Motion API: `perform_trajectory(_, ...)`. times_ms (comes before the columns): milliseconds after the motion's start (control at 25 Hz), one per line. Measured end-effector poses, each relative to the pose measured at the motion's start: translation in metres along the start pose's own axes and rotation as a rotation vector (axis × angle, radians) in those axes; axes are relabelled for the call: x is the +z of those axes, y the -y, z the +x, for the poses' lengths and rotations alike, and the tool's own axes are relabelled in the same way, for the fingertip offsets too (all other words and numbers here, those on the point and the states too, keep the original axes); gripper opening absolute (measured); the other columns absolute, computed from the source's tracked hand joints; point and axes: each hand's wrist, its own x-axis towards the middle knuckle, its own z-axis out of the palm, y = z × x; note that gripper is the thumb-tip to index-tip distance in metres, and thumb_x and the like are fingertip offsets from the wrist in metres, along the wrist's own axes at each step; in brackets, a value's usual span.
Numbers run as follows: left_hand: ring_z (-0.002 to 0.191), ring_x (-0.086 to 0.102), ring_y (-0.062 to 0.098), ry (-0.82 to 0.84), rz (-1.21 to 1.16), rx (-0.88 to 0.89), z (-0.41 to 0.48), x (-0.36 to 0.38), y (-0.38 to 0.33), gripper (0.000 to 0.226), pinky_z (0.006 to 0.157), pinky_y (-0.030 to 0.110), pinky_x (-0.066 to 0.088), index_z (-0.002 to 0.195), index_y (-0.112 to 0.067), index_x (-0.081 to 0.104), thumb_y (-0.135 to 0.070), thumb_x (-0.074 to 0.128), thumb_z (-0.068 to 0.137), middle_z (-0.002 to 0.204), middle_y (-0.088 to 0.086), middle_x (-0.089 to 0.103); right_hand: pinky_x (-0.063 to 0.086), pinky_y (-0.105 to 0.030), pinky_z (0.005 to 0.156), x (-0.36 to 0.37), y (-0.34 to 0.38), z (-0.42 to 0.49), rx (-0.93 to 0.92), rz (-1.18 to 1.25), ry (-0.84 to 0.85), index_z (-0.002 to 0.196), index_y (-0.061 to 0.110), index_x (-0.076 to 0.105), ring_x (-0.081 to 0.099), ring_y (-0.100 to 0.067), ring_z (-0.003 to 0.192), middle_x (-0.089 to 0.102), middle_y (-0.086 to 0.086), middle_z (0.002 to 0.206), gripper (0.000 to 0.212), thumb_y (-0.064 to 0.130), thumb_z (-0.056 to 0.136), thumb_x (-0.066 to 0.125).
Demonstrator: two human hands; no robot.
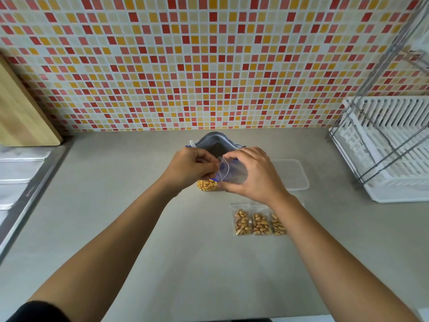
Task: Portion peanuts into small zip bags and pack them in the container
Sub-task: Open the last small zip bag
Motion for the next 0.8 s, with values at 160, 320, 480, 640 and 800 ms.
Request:
perform_trajectory(160,0.078,0.061,0.012,-0.301,0.111,0.077,0.019,-0.021,0.011,0.015,0.057,0.018,0.045,0.100,-0.016,0.067,-0.024,0.061,0.089,0.090,0.002,0.068,0.048,-0.018,0.084,-0.001,-0.006,-0.002,0.210,0.342,-0.048,0.113,0.021,0.060,0.059,-0.005,0.097,0.065,0.008,0.106,0.058,0.042,0.063,0.082)
perform_trajectory(320,0.092,0.052,0.011,-0.351,0.425,-0.015,0.050,-0.028,0.030,0.035,0.068,0.028,0.040,0.113,-0.011,0.066,-0.034,0.061,0.088,0.113,0.005,0.067,0.049,-0.014,0.081,0.010,-0.014,0.000,0.361,0.525,-0.085,0.116,0.017,0.058,0.060,-0.008,0.099,0.064,0.004,0.110,0.059,0.036,0.065,0.081)
perform_trajectory(480,0.100,0.055,0.015,-0.348,0.450,0.114,0.063,-0.021,0.027,0.024,0.072,0.029,0.042,0.101,-0.012,0.071,-0.029,0.060,0.089,0.109,0.002,0.070,0.052,-0.029,0.087,0.022,-0.021,0.004,0.478,0.616,-0.090,0.117,0.021,0.056,0.060,-0.010,0.101,0.063,0.005,0.114,0.056,0.037,0.069,0.079)
perform_trajectory(640,0.112,0.045,0.022,-0.208,0.647,0.142,0.064,-0.007,0.022,0.019,0.089,0.039,0.037,0.100,-0.022,0.065,-0.032,0.054,0.088,0.093,-0.004,0.069,0.052,-0.030,0.088,0.025,-0.026,0.008,0.512,0.645,-0.101,0.115,0.022,0.057,0.061,-0.010,0.102,0.064,0.007,0.113,0.058,0.044,0.066,0.078)
perform_trajectory(800,0.126,0.034,0.023,-0.162,0.870,0.063,0.065,-0.004,0.013,0.026,0.096,0.051,0.030,0.108,-0.027,0.063,-0.039,0.046,0.093,0.104,-0.001,0.064,0.052,-0.027,0.085,0.022,-0.027,0.012,0.480,0.617,-0.069,0.114,0.024,0.055,0.061,-0.006,0.100,0.062,0.010,0.112,0.058,0.046,0.064,0.076)
